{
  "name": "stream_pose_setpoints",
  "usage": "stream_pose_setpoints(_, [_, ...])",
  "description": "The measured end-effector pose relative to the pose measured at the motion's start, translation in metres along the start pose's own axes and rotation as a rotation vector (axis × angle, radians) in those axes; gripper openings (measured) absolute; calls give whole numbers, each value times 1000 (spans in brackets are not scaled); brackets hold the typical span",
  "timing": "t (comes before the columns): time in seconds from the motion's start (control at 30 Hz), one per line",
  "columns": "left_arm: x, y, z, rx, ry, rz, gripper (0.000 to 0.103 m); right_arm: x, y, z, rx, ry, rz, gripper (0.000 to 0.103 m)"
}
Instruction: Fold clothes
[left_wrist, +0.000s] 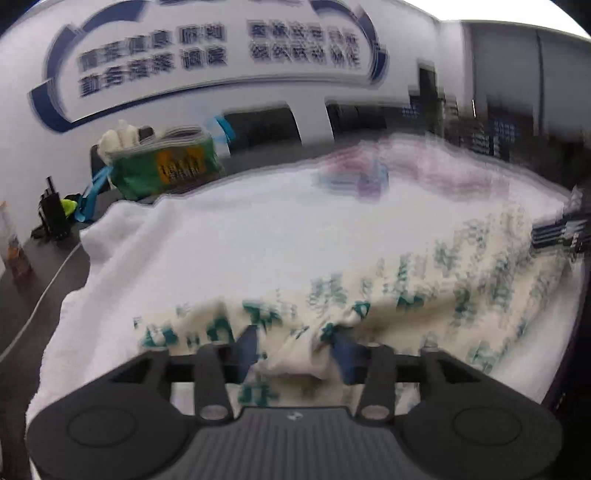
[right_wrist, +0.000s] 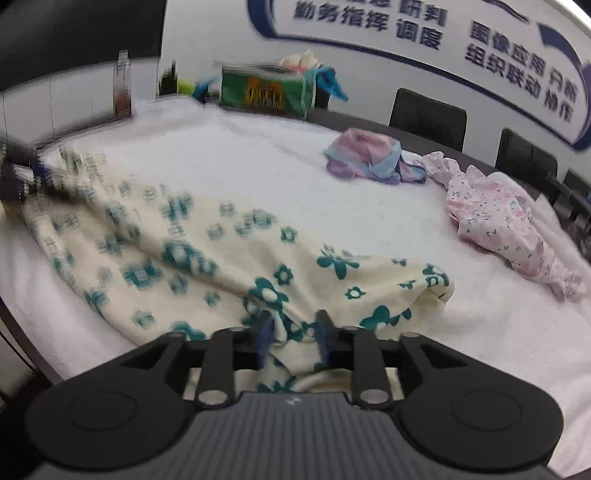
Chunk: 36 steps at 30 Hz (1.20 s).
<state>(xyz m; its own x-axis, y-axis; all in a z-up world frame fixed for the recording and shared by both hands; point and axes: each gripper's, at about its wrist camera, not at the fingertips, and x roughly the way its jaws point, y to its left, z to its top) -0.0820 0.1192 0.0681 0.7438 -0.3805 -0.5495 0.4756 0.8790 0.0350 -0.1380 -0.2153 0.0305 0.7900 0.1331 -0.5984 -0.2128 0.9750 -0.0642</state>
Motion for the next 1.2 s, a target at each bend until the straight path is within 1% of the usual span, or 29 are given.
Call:
stream_pose_setpoints(0.03, [-2,5,9,-35,-24,-5,56,-6,-8,3,49,-33,-13,49])
stream_pose_setpoints(0.07, [2,6,17,-50,-30,-1,56,-10,-18,6,105,-64,-36,57])
stream_pose_setpoints(0.1, [6,7,25,-61,-34,3,59,-11,-31,7,172,-91,-73,59])
stream_pose_setpoints(0.13, [20,4,28,-47,-10,3,60,-11,-43,8,235,-107,-105,61])
stream_pose_setpoints(0.17, [33,1,31,-32,13,4,60,-6,-54,7,292,-107,-111,61])
stream_pose_setpoints(0.23, [59,-4,37,-4,60,7,58,7,-72,2,405,-97,-69,61])
stream_pose_setpoints(0.27, [68,-6,35,3,75,33,57,15,-77,0,452,-89,-49,59])
stream_pose_setpoints(0.3, [75,-6,33,-8,84,62,56,22,-78,-3,484,-76,-29,56])
stream_pose_setpoints(0.33, [80,-4,30,-35,89,96,55,30,-78,-6,517,-63,-9,32])
stream_pose_setpoints(0.37, [86,0,26,-65,100,147,53,38,-78,-8,549,-49,11,11])
stream_pose_setpoints(0.4, [92,3,22,-95,110,197,45,42,-76,-10,563,-48,15,6])
stream_pose_setpoints(0.43, [97,7,18,-125,118,243,40,40,-73,-11,555,-69,-6,4])
stream_pose_setpoints(0.5, [102,17,7,-187,93,258,40,28,-70,-14,560,-123,-58,3])
stream_pose_setpoints(0.57, [100,20,5,-215,82,249,40,15,-74,-19,587,-163,-96,3])
stream_pose_setpoints(0.63, [99,18,4,-222,74,259,40,11,-75,-27,598,-160,-124,3])
stream_pose_setpoints(0.7, [97,22,2,-247,65,255,40,17,-71,-34,596,-122,-138,3])
stream_pose_setpoints(0.73, [96,24,2,-259,61,245,40,19,-68,-36,586,-111,-154,4])
stream_pose_setpoints(0.77, [94,27,1,-271,57,235,40,19,-65,-35,571,-109,-172,10])
stream_pose_setpoints(0.8, [93,30,1,-283,54,224,40,16,-63,-34,558,-113,-183,13])
stream_pose_setpoints(0.83, [87,32,2,-305,56,213,40,9,-64,-33,554,-134,-183,21])
stream_pose_setpoints(0.87, [81,34,4,-326,56,200,46,1,-66,-31,559,-165,-180,38])
stream_pose_setpoints(0.9, [74,35,7,-339,46,175,51,-6,-67,-29,552,-183,-180,46])
stream_pose_setpoints(0.93, [66,31,9,-332,28,141,54,-9,-68,-26,528,-184,-184,50])
stream_pose_setpoints(0.97, [58,27,12,-321,10,107,59,-13,-68,-23,503,-184,-188,51])
stream_pose_setpoints(1.0, [52,19,16,-282,-7,78,62,-17,-69,-20,479,-184,-191,52])
stream_pose_setpoints(1.03, [46,11,19,-240,-22,50,64,-16,-69,-17,453,-169,-189,56])
stream_pose_setpoints(1.07, [43,1,21,-181,-25,25,68,-10,-68,-13,423,-131,-178,61])
stream_pose_setpoints(1.13, [41,-14,23,-72,-8,-26,70,3,-68,-8,398,-60,-164,63])
stream_pose_setpoints(1.2, [42,-22,30,15,28,-49,70,15,-70,-8,413,-15,-149,63])
